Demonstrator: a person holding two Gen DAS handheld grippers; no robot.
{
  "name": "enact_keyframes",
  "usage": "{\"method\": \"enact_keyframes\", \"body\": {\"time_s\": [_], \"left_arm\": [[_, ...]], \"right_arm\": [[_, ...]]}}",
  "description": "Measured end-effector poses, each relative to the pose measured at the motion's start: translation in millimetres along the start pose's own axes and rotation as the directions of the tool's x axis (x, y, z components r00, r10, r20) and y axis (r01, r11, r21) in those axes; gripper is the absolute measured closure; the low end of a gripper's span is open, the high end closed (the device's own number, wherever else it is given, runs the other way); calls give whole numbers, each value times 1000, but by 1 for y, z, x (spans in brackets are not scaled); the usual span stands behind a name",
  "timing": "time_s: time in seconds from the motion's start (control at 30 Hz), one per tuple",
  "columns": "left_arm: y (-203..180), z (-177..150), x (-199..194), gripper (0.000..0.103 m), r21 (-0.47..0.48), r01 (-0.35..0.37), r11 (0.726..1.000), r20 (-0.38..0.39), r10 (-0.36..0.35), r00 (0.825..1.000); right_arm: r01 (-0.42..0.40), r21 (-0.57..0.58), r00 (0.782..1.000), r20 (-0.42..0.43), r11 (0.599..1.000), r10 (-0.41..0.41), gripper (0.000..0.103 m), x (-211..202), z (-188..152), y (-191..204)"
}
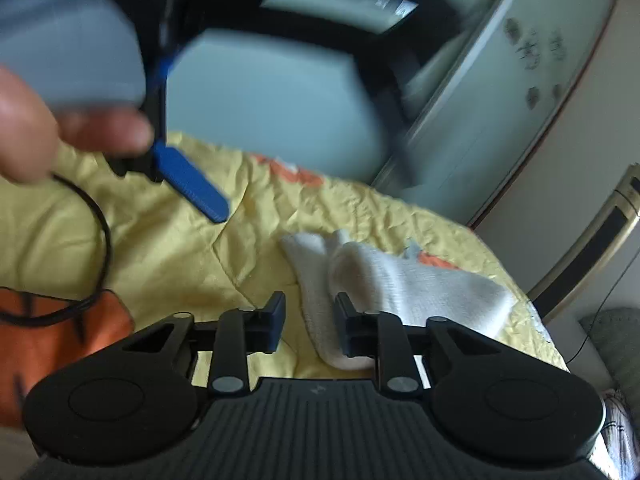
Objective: Fold small clothes
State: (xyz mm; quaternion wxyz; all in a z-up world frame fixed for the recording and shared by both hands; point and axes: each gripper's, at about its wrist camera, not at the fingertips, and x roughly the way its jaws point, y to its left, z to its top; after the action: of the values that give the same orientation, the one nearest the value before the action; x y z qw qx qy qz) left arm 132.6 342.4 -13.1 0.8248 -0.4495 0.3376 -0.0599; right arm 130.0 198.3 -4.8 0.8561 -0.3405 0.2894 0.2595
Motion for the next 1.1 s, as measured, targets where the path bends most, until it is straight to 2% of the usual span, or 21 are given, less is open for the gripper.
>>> {"method": "enact_keyframes", "body": {"time_s": [0.13, 0.23, 0.27, 0.33, 0.4, 0.5, 0.63, 0.7, 0.8, 0.83, 0.87, 0.93, 1.0, 1.07, 1.1], "left_arm": [[14, 6, 11, 0, -74, 25, 997, -31, -28, 999], [25, 8, 19, 0, -139, 44, 989, -41, -50, 998], [29, 8, 21, 0, -158, 52, 986, -44, -59, 997], [37, 8, 28, 0, -215, 71, 974, -53, -85, 995], [46, 8, 32, 0, -284, 108, 953, -51, -128, 990], [56, 10, 39, 0, -370, 148, 917, -33, -172, 985], [62, 12, 44, 1, -467, 150, 872, -2, -171, 985], [65, 11, 46, 4, -524, 170, 835, 31, -181, 983], [71, 9, 51, 21, -608, 165, 777, 41, -177, 983], [73, 7, 52, 33, -628, 172, 759, 42, -188, 981], [73, 7, 55, 53, -640, 173, 748, 34, -198, 980], [73, 4, 59, 72, -652, 161, 741, 15, -200, 980], [74, 1, 56, 80, -664, 140, 735, 16, -174, 985], [75, 3, 53, 90, -660, 115, 743, 18, -137, 990], [76, 6, 52, 91, -650, 105, 752, 16, -125, 992]], "right_arm": [[10, -7, 998, -54, 1000, -11, 80, 28, 3, 0], [16, 11, 999, -52, 1000, -16, 84, 39, 5, -3], [16, 17, 998, -54, 1000, -15, 92, 42, 7, -3], [30, 10, 999, -39, 1000, -29, 93, 46, 6, 0], [44, 4, 999, -4, 999, -44, 95, 40, 4, 2], [46, 75, 997, 64, 996, -51, 96, 22, 2, -7], [4, 162, 989, 142, 987, -27, 96, -10, 6, -27], [-2, 176, 987, 161, 984, -27, 96, -22, 6, -30], [-12, 183, 983, 180, 983, -21, 96, -37, 4, -32], [-9, 179, 983, 183, 984, -24, 96, -41, 3, -31], [-7, 177, 983, 183, 984, -26, 96, -43, 3, -30], [-5, 171, 983, 180, 985, -27, 96, -46, 3, -29], [-11, 173, 985, 173, 985, -20, 96, -44, 5, -29], [-26, 175, 988, 152, 984, -1, 96, -43, 5, -28], [-30, 185, 988, 151, 982, 1, 91, -45, 5, -29]]}}
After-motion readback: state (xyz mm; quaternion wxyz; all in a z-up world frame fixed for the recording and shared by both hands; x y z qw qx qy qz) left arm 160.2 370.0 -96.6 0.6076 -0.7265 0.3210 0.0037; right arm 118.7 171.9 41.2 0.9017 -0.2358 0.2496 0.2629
